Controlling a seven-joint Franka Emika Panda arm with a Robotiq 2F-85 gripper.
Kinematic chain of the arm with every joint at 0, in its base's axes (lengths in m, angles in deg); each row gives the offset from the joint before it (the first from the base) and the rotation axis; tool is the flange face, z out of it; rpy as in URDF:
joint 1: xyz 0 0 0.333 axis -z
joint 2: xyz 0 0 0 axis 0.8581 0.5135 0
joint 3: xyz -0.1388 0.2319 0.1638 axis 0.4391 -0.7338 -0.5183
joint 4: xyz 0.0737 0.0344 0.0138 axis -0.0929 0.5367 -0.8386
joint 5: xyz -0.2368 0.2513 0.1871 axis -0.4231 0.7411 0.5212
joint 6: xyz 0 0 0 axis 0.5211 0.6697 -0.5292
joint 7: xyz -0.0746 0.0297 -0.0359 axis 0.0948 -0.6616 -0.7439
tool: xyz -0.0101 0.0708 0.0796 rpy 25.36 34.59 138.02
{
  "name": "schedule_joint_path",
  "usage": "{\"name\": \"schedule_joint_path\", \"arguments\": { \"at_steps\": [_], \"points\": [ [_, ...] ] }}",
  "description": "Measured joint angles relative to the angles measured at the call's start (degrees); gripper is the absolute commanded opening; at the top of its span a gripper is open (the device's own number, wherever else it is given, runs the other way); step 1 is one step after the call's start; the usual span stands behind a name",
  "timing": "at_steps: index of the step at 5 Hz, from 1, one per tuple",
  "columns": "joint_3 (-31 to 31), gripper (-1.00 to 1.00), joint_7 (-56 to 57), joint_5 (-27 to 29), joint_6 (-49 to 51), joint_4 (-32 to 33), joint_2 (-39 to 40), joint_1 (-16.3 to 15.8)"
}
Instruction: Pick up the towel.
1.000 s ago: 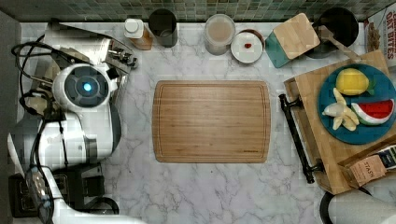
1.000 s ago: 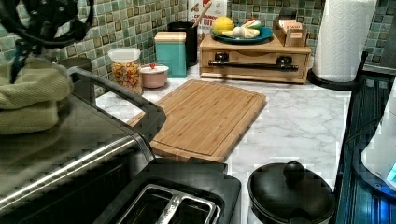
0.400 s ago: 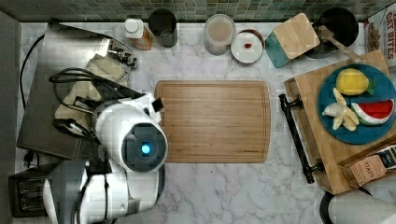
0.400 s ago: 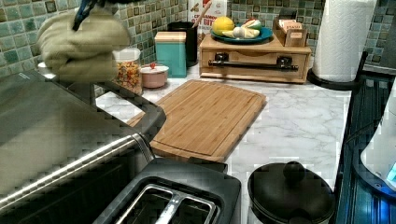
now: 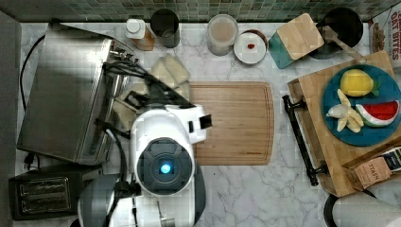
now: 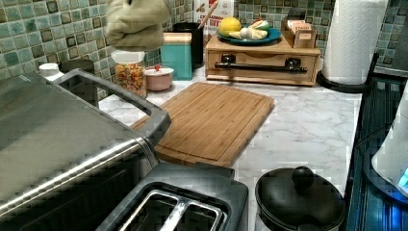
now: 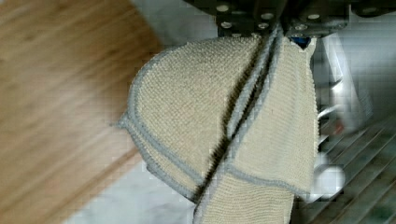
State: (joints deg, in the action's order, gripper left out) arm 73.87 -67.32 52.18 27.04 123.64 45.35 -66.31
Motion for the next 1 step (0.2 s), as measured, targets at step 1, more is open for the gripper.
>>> {"name": "schedule_joint_path", "arguments": {
  "at_steps": [1],
  "points": [
    [0.4, -1.0, -6.0, -4.1, 4.8, 0.0, -0.1, 3.8]
  ]
}}
